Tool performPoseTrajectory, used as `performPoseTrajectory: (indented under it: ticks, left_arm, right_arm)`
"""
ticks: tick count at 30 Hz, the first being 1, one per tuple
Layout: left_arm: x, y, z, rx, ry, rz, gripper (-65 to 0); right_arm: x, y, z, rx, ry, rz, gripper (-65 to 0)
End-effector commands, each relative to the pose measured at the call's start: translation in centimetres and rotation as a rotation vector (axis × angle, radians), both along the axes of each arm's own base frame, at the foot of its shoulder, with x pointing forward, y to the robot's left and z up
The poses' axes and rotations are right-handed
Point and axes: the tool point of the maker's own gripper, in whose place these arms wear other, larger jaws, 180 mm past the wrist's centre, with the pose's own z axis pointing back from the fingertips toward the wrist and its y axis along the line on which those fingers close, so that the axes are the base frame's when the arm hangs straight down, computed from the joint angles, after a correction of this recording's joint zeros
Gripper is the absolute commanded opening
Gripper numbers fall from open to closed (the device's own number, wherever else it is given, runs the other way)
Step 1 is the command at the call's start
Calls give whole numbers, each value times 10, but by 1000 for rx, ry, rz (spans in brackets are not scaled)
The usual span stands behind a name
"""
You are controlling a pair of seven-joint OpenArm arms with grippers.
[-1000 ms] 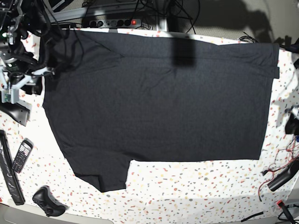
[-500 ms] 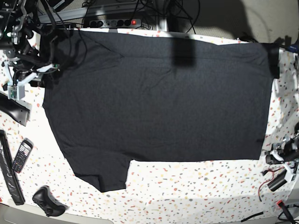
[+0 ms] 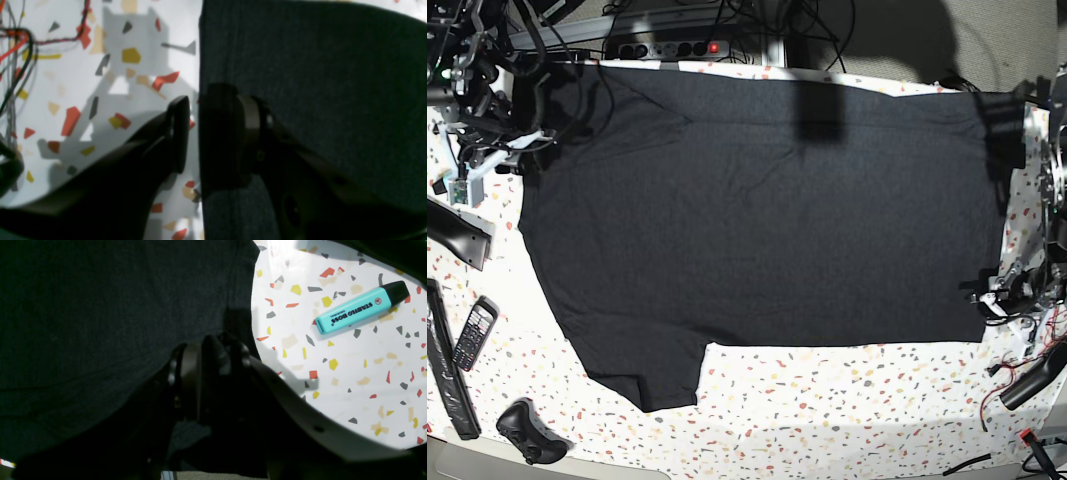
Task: Fold the T-shirt properly
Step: 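Move both grippers to the shirt's side edges near the hem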
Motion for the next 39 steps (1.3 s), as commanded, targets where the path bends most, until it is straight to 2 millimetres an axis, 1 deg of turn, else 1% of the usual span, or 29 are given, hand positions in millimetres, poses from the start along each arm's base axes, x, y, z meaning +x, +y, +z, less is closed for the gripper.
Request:
performPoseTrajectory:
  ticks: [1,6,9,13,16,22,23,24,25,27,28,32,35,37,39]
  left_arm:
    - [10,9,14,14,-47,23,-436]
    - [-6,9,-5,13,-15,23,-436]
    - [-9,4,-8,-11,0,13,-436]
    - [-8,-19,-4,-107,-9,-61,-449]
    - [-6,-31,0,-135,-11,-106,-449]
    - [2,-49,7,-138,-18,-157,-450]
    - [3,-50,7,-139,-20,-159,-459]
    - [3,-51,7,-140,-22,-160,-482]
    - [3,-51,7,-141,-23,-160,-515]
    - [4,-51,8,-140,-25,-159,-616]
    - [4,-50,8,-140,-31,-157,-650]
    - [9,-46,14,-137,-74,-149,-650]
    - [8,-46,12,-114,-63,-165,-650]
    - [8,-47,11,-110,-62,-170,-650]
    - [8,-48,11,-112,-63,-171,-650]
  right_arm:
    - [7,-2,11,-21,-41,16,-496]
    - [7,-2,11,-21,-42,16,-496]
    - [7,-2,12,-21,-45,17,-496]
    - [11,-1,16,-22,-74,19,-496]
    - [13,-1,19,-23,-96,21,-496]
    - [16,-1,21,-20,-108,23,-496]
    - [16,-1,21,-20,-108,23,-496]
    - [16,-1,21,-20,-108,23,-496]
    - [16,-1,21,-20,-108,23,-496]
    - [17,0,22,-21,-115,23,-496]
    - [19,0,24,-21,-134,25,-496]
    - [31,1,42,-26,-253,37,-496]
    - [44,0,54,-27,-316,37,-496]
    - [56,-5,56,-15,-324,17,-496]
    - [71,-13,53,7,-332,-10,-495]
